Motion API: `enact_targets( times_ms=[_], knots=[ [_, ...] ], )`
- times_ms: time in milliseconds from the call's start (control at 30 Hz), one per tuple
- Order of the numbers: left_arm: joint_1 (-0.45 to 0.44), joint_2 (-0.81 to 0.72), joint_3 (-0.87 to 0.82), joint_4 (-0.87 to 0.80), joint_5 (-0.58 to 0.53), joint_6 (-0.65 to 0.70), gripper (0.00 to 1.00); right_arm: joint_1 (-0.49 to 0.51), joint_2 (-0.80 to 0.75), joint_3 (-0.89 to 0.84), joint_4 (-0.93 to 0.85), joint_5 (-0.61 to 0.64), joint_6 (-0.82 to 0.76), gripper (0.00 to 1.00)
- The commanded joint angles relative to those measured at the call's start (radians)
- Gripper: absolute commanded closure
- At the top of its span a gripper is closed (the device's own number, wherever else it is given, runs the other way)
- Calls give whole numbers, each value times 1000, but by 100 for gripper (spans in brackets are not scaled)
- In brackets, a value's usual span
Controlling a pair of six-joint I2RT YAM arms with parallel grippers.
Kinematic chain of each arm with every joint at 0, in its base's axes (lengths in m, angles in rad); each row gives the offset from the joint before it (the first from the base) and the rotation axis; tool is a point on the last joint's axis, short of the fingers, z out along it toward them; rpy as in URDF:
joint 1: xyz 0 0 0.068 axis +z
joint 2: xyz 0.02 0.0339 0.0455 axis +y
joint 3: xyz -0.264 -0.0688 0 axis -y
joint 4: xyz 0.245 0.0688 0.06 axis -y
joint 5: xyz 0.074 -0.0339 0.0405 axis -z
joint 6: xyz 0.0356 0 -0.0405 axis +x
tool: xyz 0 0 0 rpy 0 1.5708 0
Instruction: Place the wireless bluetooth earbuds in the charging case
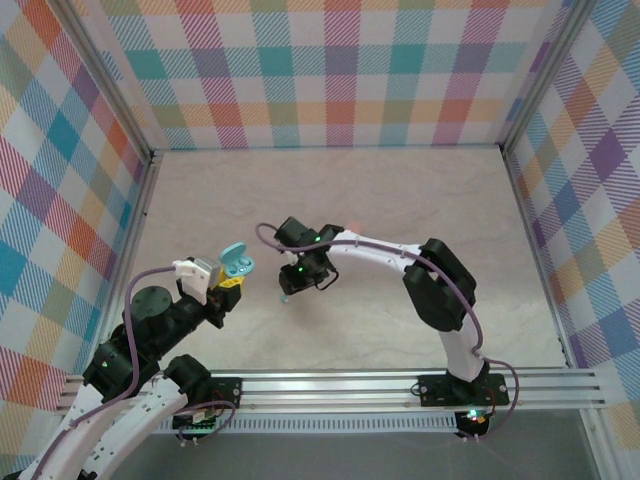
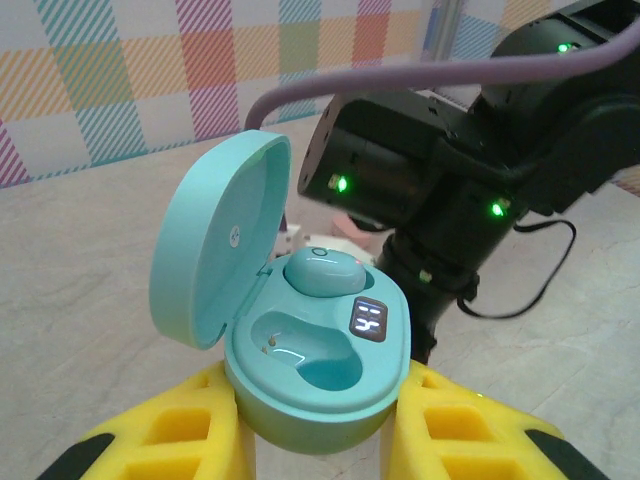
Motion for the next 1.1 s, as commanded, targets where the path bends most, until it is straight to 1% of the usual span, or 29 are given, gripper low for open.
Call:
enact_targets(
  times_ms=[0,100,200,433,500,567,700,833,1067],
  knots=[
    [-12,-2,-2,57,1,4,82,11,43,31,-8,-36,86,56],
    [-12,-20,-14,58,4,-11,82,9,60,30,22,-76,116,56],
    [-12,-43,-22,52,3,-20,82,11,74,47,14,-82,120,57],
    [-12,-64,-30,47,-2,-22,82,41,112,94,-46,-36,88,59],
    [-12,-64,-31,50,-3,-22,82,49,122,109,-55,-29,83,62],
    [-12,-64,-33,52,-2,-22,82,53,135,126,-63,-24,78,63],
    [-12,-63,-33,51,-1,-21,82,54,165,175,-102,3,51,63],
    [-12,-66,-33,47,-2,-22,82,59,210,240,-165,16,16,66],
    [-12,-65,-29,44,-7,-16,82,70,232,261,-190,50,-2,66]
  ],
)
